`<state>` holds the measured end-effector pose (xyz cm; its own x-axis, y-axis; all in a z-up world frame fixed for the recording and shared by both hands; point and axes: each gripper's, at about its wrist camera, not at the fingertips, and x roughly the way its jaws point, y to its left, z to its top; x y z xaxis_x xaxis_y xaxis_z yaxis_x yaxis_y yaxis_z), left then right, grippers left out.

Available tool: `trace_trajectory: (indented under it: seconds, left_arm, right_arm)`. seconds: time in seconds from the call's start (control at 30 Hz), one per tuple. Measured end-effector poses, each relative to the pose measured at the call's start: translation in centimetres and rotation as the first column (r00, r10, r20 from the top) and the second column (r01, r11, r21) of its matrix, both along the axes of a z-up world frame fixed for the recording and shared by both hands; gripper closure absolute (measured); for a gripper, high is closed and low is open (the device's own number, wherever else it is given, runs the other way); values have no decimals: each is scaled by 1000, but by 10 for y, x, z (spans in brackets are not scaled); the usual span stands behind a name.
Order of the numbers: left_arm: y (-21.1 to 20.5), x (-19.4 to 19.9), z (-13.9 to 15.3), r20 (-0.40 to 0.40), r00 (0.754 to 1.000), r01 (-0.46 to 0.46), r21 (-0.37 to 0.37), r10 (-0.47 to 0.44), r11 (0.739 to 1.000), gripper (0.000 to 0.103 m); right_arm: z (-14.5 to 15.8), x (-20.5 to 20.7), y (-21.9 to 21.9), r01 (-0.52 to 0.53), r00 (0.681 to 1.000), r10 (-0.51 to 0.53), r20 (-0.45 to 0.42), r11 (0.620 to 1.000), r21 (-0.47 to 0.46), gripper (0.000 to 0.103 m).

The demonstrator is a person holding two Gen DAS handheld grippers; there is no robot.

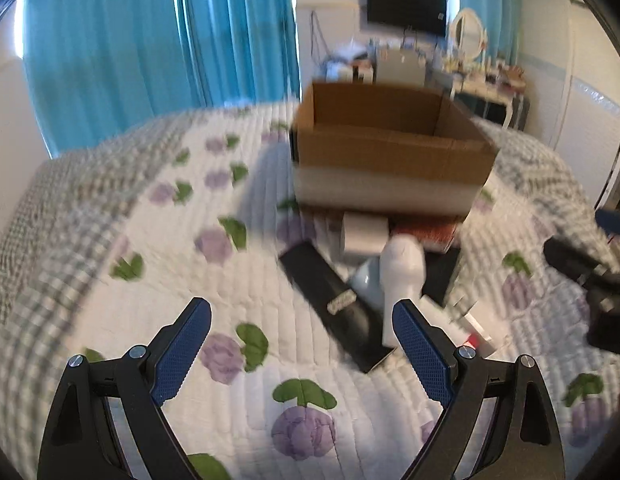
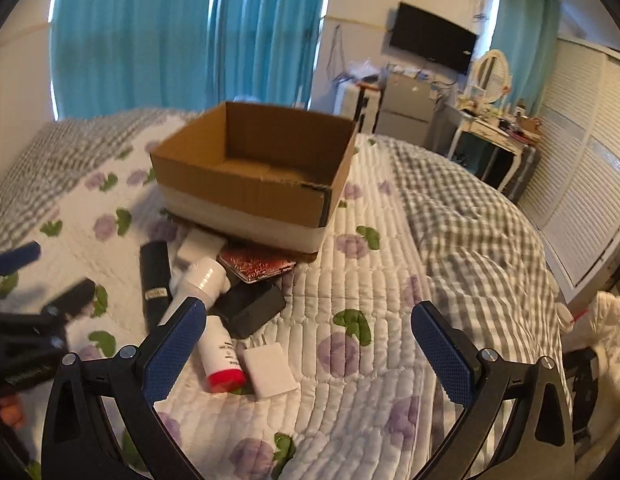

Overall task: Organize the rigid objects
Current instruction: 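Grasp the white cylindrical device with the left tool while the right tool grasps the white charger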

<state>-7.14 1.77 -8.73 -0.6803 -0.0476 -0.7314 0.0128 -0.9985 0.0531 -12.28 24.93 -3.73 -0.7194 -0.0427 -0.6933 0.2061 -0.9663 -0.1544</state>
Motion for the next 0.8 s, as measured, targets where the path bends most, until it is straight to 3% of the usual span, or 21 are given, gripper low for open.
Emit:
trace_trajectory:
  seconds: [0.2, 0.27, 0.4, 0.47, 0.63, 0.67, 0.73, 0.8]
  left_arm:
    - [3, -6, -29, 67, 998, -24, 8, 23, 1000, 9]
    - [5, -7, -33, 75, 997, -24, 1, 23, 1000, 9]
    - [7, -15, -35, 94, 996, -13, 20, 12, 1000, 9]
    - [10, -18, -34, 95, 995, -2, 23, 0, 1000, 9]
    - [18, -23, -33, 96, 995, 19, 17, -21, 1000, 10]
    - [20, -24, -33, 97, 995, 25, 21, -26, 999, 11]
    - [24, -26, -32, 96, 995, 28, 24, -30, 999, 11]
    - [29, -28, -29, 91, 995, 41, 28, -44, 999, 11]
  right_arm:
    - [-53, -17, -3, -63, 983, 68, 170, 997, -37, 0]
    - [-67, -23, -2, -50, 973, 55, 224, 998, -29, 14]
    - [-90, -35, 1, -47, 942, 63, 329, 997, -57, 23]
    - [-100, -36, -2, -64, 926, 78, 371, 997, -49, 35]
    - [-121, -48, -10, -78, 893, 84, 443, 996, -32, 42]
    - [-122, -49, -10, -81, 890, 89, 447, 996, -37, 47]
    - [-118, -48, -11, -95, 895, 108, 432, 994, -52, 61]
    - [-111, -44, -9, -91, 910, 103, 401, 995, -50, 61]
